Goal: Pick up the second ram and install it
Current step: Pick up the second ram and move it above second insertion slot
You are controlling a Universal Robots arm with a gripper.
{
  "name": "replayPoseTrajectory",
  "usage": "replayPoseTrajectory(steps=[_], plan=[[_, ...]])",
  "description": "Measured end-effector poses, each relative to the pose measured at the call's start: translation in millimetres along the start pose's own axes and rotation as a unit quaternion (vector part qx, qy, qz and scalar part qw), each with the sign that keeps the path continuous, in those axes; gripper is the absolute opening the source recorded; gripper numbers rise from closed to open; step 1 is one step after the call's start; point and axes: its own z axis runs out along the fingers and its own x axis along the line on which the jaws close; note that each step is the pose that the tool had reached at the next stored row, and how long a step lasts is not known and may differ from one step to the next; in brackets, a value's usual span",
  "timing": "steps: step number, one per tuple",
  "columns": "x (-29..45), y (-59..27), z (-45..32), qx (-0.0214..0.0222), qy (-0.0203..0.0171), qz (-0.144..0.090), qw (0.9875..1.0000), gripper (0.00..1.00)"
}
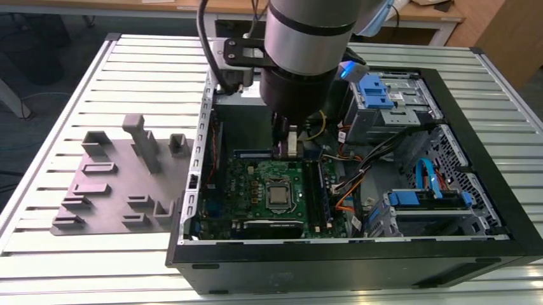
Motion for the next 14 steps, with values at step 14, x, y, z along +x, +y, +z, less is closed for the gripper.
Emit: replayPoseTrajectory(steps=[14], plan=[[1.5, -3.2, 25.3, 0.0000, 0.0000, 0.000, 1.0000, 0.11]])
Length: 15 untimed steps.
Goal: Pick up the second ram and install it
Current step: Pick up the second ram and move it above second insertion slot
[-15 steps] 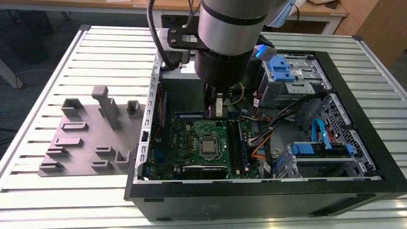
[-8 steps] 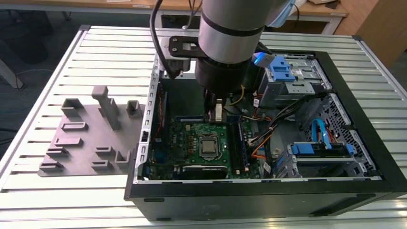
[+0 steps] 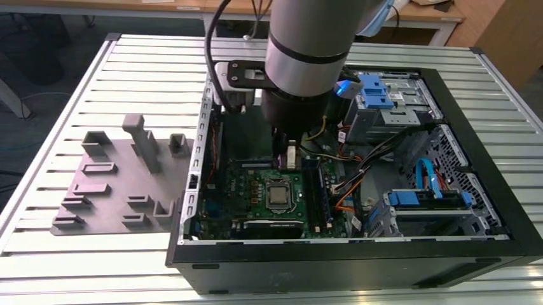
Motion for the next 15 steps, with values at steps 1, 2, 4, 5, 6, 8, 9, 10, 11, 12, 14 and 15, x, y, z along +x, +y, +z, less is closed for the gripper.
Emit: replayPoseTrajectory(steps=[1, 2, 4, 5, 6, 8, 9, 10, 11, 12, 14, 15], plan=[[0.1, -0.3, 1.9, 0.0000, 0.0000, 0.000, 1.0000, 0.11], [0.2, -0.5, 3.7, 0.0000, 0.0000, 0.000, 1.0000, 0.11], [0.4, -1.0, 7.3, 0.0000, 0.0000, 0.000, 1.0000, 0.11], [0.5, -1.2, 9.0, 0.0000, 0.0000, 0.000, 1.0000, 0.11], [0.6, -1.5, 10.8, 0.0000, 0.0000, 0.000, 1.0000, 0.11], [0.9, -1.9, 14.6, 0.0000, 0.0000, 0.000, 1.0000, 0.11], [1.0, -2.1, 16.3, 0.0000, 0.0001, 0.000, 1.0000, 0.11], [1.1, -2.2, 18.0, 0.0000, 0.0000, 0.000, 1.0000, 0.11], [1.1, -2.4, 19.4, 0.0000, 0.0000, 0.000, 1.0000, 0.11], [1.2, -2.4, 20.1, 0.0000, 0.0000, 0.000, 1.0000, 0.11], [1.2, -2.4, 20.2, -0.0001, 0.0001, 0.000, 1.0000, 0.11], [1.2, -2.4, 20.3, 0.0000, 0.0000, 0.000, 1.0000, 0.11]])
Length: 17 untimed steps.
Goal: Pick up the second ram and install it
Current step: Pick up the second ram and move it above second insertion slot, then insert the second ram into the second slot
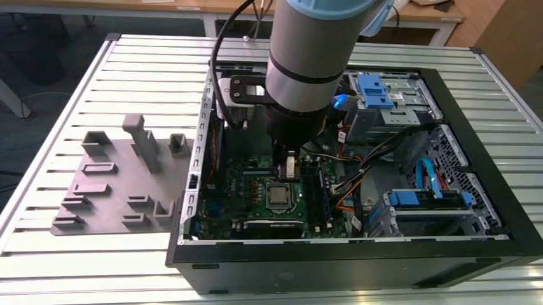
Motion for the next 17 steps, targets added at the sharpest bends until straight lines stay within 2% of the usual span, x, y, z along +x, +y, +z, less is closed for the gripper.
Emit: replayPoseTrajectory(steps=[13, 17], plan=[[0.0, 0.0, 0.0, 0.0001, -0.0004, 0.002, 1.0000, 0.11], [0.0, 0.0, 0.0, 0.0010, -0.0054, 0.015, 0.9999, 0.11]])
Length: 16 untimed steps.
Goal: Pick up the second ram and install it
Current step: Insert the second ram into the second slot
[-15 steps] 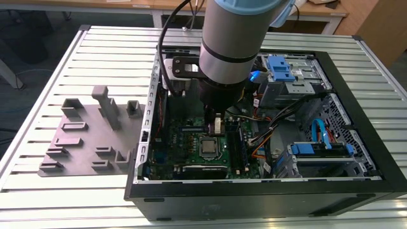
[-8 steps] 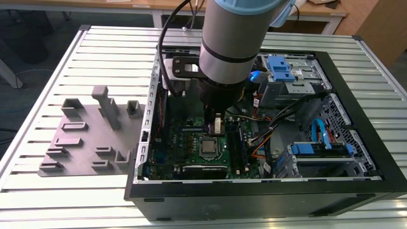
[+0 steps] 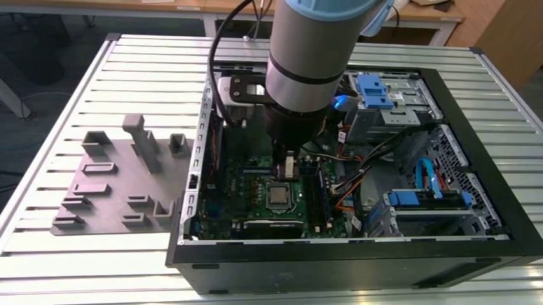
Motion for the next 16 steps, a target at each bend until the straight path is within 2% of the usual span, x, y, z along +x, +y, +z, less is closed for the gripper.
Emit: replayPoseTrajectory(steps=[4, 11, 12, 16], plan=[[0.1, -0.1, 0.1, 0.0012, -0.0013, 0.019, 0.9998, 0.11], [0.2, 0.0, 0.2, 0.0036, -0.0033, 0.053, 0.9986, 0.11], [0.1, 0.0, 0.2, 0.0054, -0.0050, 0.080, 0.9968, 0.11], [0.1, 0.0, 0.3, 0.0068, -0.0063, 0.101, 0.9948, 0.11]])
